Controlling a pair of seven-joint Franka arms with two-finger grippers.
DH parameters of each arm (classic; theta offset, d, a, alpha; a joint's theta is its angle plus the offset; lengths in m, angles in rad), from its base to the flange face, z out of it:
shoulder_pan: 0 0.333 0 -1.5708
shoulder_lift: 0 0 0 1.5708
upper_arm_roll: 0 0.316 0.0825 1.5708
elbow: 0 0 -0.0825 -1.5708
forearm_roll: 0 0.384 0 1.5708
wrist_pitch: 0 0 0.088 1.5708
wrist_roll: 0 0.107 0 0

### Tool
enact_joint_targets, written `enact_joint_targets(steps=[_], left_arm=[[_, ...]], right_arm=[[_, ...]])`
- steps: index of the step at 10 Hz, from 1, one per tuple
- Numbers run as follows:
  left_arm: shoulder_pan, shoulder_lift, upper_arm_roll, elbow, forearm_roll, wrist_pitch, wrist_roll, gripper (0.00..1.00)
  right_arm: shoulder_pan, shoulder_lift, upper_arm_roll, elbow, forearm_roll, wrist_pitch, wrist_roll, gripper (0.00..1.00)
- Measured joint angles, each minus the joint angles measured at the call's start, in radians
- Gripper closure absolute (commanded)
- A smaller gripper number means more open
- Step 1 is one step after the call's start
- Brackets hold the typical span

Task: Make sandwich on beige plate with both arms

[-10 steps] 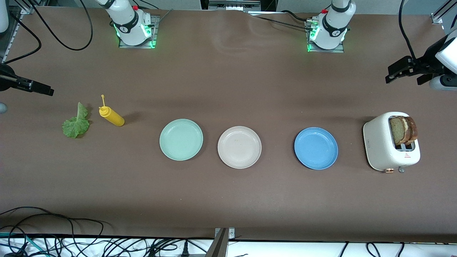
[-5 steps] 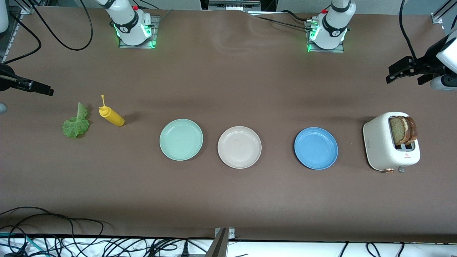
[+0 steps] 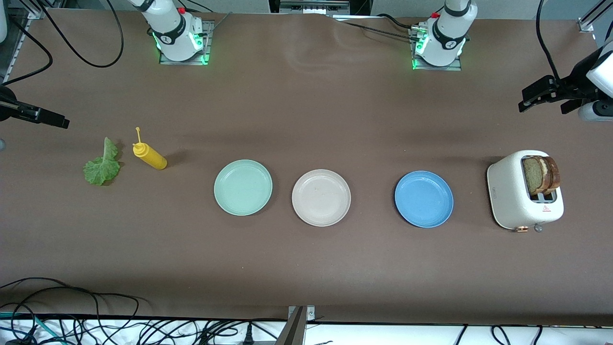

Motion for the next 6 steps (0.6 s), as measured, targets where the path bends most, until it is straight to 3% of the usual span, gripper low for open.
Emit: enact_joint_targets(steps=[6], left_arm=[[0.009, 0.0, 0.0, 0.0, 0.0, 0.0, 0.0, 0.0]], right_arm=[[0.0, 0.0, 0.0, 0.0, 0.0, 0.0, 0.0, 0.0]])
